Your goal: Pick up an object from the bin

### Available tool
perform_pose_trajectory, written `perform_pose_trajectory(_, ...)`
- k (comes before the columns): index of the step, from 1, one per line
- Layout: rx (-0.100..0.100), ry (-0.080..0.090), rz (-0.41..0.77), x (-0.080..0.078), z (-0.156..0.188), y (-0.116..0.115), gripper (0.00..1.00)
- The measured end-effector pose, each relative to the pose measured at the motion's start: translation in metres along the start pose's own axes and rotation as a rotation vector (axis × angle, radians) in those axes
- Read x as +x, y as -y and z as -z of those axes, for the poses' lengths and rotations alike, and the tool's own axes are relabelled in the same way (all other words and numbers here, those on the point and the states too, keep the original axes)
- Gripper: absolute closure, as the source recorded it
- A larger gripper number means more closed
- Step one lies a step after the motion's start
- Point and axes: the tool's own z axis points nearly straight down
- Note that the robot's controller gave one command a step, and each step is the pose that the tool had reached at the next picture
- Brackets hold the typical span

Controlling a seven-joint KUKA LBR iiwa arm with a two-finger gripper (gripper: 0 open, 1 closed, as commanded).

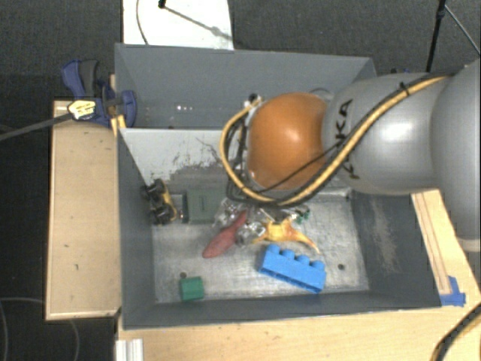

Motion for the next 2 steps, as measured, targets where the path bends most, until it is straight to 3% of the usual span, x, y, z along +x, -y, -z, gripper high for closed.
perform_pose_trajectory(2, 0.002, 0.002, -0.002, -0.0004, 0.0129, 0.0001, 1.00)
